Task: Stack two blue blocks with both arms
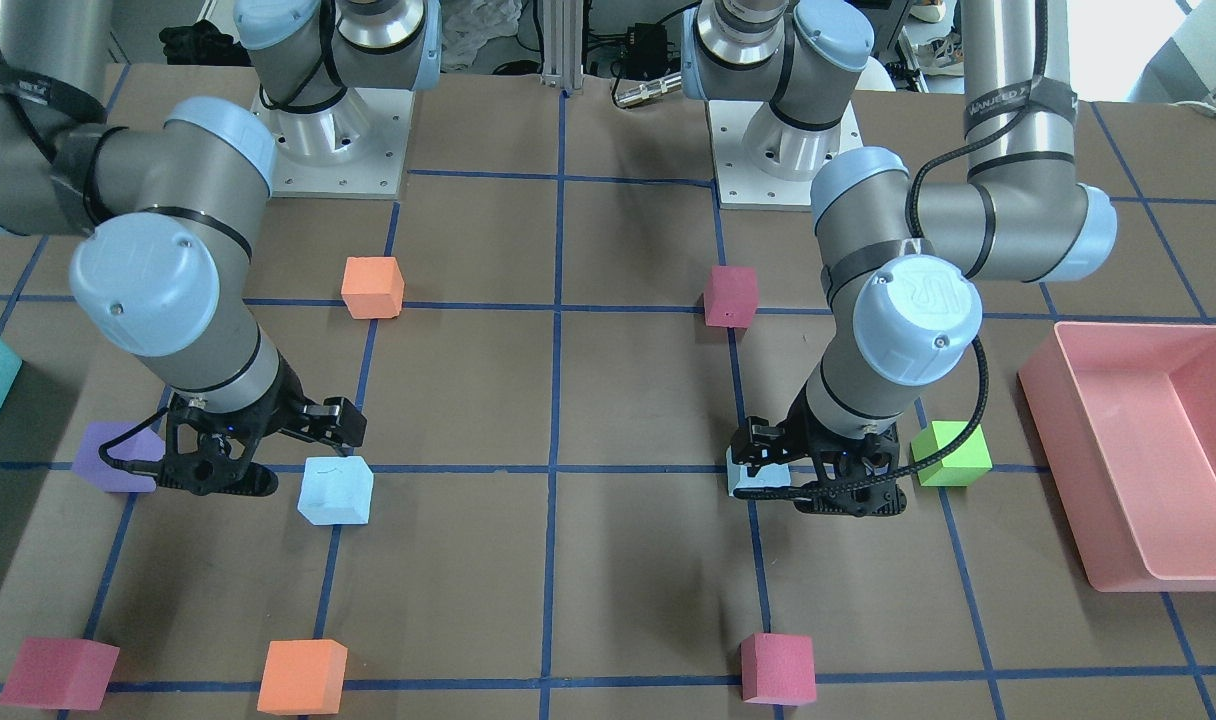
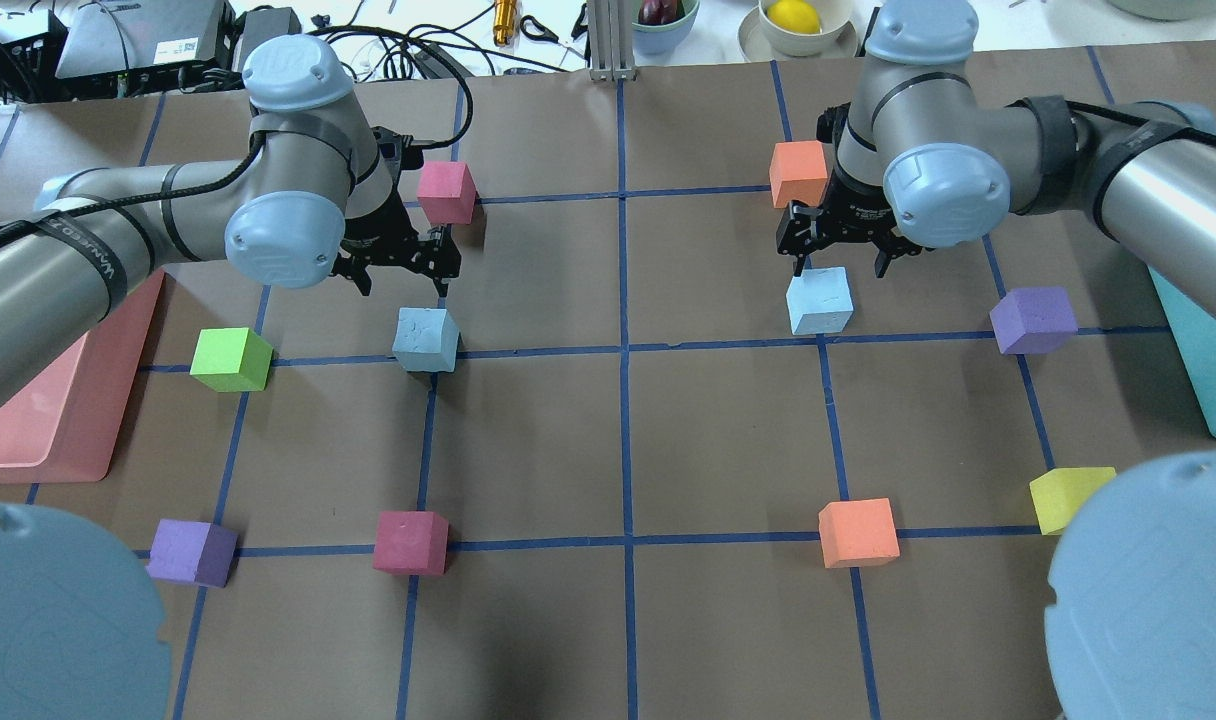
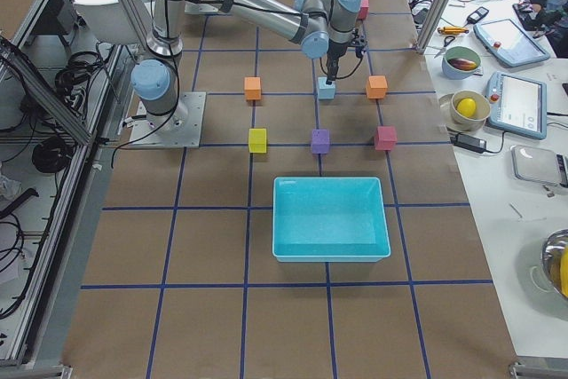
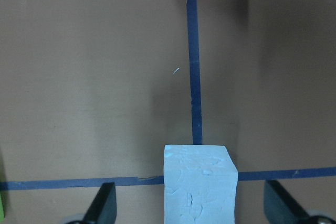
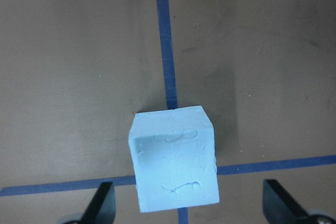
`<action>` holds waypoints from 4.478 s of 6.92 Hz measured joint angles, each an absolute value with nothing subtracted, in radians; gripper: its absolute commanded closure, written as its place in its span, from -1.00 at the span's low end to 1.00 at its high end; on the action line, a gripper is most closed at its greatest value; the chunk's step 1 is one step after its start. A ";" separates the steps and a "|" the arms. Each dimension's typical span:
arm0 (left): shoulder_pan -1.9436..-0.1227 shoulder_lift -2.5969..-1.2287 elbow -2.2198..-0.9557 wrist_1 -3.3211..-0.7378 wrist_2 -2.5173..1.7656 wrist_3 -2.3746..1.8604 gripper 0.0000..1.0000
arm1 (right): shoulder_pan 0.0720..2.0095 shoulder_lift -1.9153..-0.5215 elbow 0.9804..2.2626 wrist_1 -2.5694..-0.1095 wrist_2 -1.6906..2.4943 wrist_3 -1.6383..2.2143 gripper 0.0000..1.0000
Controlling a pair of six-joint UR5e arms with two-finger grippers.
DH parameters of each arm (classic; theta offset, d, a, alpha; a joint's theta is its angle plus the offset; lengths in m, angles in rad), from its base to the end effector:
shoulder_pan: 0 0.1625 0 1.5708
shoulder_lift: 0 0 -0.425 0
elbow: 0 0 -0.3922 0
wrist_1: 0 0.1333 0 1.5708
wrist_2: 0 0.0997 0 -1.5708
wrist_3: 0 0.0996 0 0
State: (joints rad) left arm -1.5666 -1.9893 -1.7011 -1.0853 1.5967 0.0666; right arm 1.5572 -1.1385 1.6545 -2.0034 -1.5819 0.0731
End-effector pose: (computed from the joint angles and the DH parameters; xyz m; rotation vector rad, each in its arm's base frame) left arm -0.1282 -0.6011 0.2405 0.0985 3.1148 0.1001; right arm 0.1239 -0.6120 0.2473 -0.1347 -3.1224 -0.1298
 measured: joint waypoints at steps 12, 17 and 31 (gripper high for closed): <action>-1.577 -1.984 -1.813 -0.976 1.593 0.103 1.00 | 1.798 -1.142 1.650 -1.991 -1.498 0.342 1.00; -1.578 -1.942 -1.707 -1.120 1.597 0.096 1.00 | 1.924 -1.136 1.735 -2.025 -1.449 0.435 1.00; -1.710 -1.801 -1.610 -1.378 1.565 -0.051 1.00 | 1.736 -1.327 1.649 -1.811 -1.450 0.298 -1.00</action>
State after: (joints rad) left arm -1.7101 -1.8012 -1.6104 -1.3781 1.5647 -0.0508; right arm 1.7364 -1.3274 1.6491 -1.8106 -1.4499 0.2981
